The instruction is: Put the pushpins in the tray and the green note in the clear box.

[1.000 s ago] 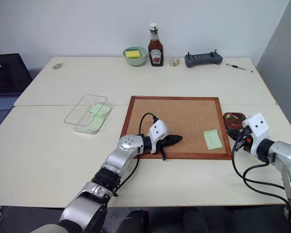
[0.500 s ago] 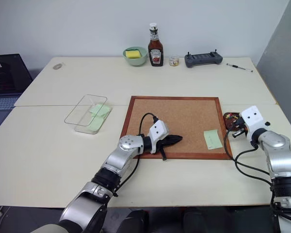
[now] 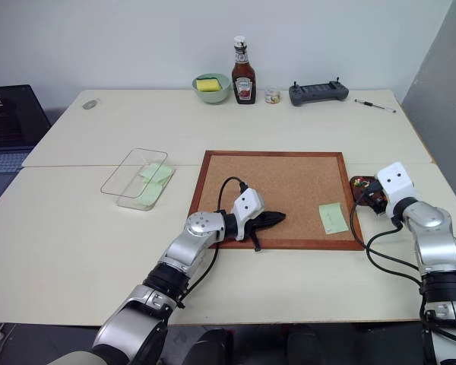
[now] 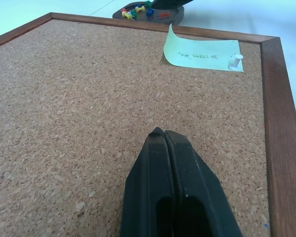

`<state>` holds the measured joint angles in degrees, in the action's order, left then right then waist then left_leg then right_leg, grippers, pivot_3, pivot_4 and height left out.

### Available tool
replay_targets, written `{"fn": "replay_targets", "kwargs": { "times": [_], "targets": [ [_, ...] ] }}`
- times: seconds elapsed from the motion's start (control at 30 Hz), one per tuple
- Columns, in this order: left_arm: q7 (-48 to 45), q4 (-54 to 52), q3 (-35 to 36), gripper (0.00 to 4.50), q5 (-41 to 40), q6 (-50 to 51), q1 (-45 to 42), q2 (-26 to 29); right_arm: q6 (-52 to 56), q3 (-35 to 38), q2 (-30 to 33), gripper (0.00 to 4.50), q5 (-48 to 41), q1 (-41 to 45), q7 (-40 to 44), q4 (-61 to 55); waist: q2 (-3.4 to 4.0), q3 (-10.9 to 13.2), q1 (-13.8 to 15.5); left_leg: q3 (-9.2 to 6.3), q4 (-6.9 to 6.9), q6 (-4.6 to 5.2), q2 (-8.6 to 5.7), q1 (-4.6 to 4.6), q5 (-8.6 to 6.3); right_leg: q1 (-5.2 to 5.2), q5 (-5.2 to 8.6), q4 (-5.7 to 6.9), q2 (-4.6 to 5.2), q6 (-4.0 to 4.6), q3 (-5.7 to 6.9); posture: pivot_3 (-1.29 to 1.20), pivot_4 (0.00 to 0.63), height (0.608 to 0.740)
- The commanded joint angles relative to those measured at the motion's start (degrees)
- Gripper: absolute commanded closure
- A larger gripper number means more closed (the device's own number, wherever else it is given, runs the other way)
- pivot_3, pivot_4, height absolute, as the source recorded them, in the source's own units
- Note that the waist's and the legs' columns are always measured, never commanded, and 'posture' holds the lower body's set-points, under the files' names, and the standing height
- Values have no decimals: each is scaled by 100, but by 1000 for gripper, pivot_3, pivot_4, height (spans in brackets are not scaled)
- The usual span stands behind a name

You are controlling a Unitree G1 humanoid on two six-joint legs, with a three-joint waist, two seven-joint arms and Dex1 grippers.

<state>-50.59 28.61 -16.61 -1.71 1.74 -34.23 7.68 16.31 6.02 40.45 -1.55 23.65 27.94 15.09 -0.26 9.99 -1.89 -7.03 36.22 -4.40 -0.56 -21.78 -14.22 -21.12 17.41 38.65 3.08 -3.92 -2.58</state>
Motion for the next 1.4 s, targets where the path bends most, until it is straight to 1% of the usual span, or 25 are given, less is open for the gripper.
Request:
{"fn": "replay_targets", "kwargs": {
  "times": [0.03,0.23,0.33,0.43,0.6,0.9,0.93,0.97,1.03,1.17,1.2,1.3,1.33,1.4],
  "targets": [
    [-28,225,-213,4500,189,121,259,47,175,419,152,198,-252,-96,87,-603,2,-1,0,0,0,0,0,0,0,0,0,0,0,0,0,0,150,740],
    [-26,212,-225,4500,197,106,279,60,670,752,347,198,-872,-693,744,-1495,2,-2,-11,-2,-2,1,0,-3,0,1,0,-3,0,0,2,0,150,740],
    [-20,250,-233,4500,199,90,259,59,1398,896,431,198,-1778,-1336,1523,-2444,12,-7,0,-1,-2,1,1,0,0,2,0,-2,-1,0,0,0,150,740],
    [-27,263,-237,4500,197,80,253,65,1807,800,461,198,-2173,-1736,1797,-3010,12,-8,-15,-2,-3,1,2,0,-1,4,1,-3,-2,0,2,0,150,740],
    [-19,275,-249,4500,193,78,244,50,1950,512,266,198,-2150,-1865,1643,-3210,11,-9,-18,0,-1,1,1,3,-1,5,1,-3,-2,-3,0,0,150,740],
    [-2,245,-247,4500,199,85,282,67,1688,129,149,198,-1918,-1834,1626,-2934,9,-10,-8,-2,-2,1,1,1,0,3,1,-4,-2,-2,2,0,150,740],
    [0,237,-247,4500,199,88,289,69,1669,99,139,563,-1898,-1813,1614,-2909,9,-10,-8,-2,-2,1,1,1,0,3,1,-4,-2,-2,2,0,150,740],
    [2,232,-247,4500,198,89,293,70,1647,74,132,708,-1874,-1796,1603,-2882,9,-10,-9,-1,-2,1,1,1,0,3,1,-4,-2,-2,2,0,150,740],
    [6,229,-246,4500,196,91,296,69,1608,35,116,1190,-1840,-1764,1586,-2822,9,-10,-9,-2,-2,1,1,1,0,3,1,-4,-2,-2,2,0,150,740],
    [10,212,-256,4500,196,100,304,63,1557,-86,112,1855,-1747,-1742,1575,-2755,9,-10,-8,-1,-2,1,1,1,-1,3,1,-4,-2,-2,2,0,150,740],
    [12,212,-256,4500,196,100,304,61,1544,-95,104,2170,-1731,-1742,1576,-2741,9,-10,-9,-1,-2,1,1,1,0,3,1,-4,-2,-2,2,0,150,740],
    [18,206,-257,4500,195,101,310,58,1527,-109,105,2632,-1702,-1757,1577,-2726,9,-10,-9,-2,-2,1,1,2,0,3,1,-4,-2,-2,2,0,150,740],
    [19,204,-259,4500,195,102,312,58,1525,-110,112,2927,-1702,-1765,1579,-2727,9,-10,-9,-2,-2,1,1,1,0,3,1,-4,-2,-2,3,0,150,740],
    [22,205,-261,4500,196,103,313,58,1517,-100,131,3278,-1714,-1780,1587,-2728,9,-10,-9,-1,-2,1,1,1,0,3,1,-4,-2,-2,2,0,150,740]
  ]
}}
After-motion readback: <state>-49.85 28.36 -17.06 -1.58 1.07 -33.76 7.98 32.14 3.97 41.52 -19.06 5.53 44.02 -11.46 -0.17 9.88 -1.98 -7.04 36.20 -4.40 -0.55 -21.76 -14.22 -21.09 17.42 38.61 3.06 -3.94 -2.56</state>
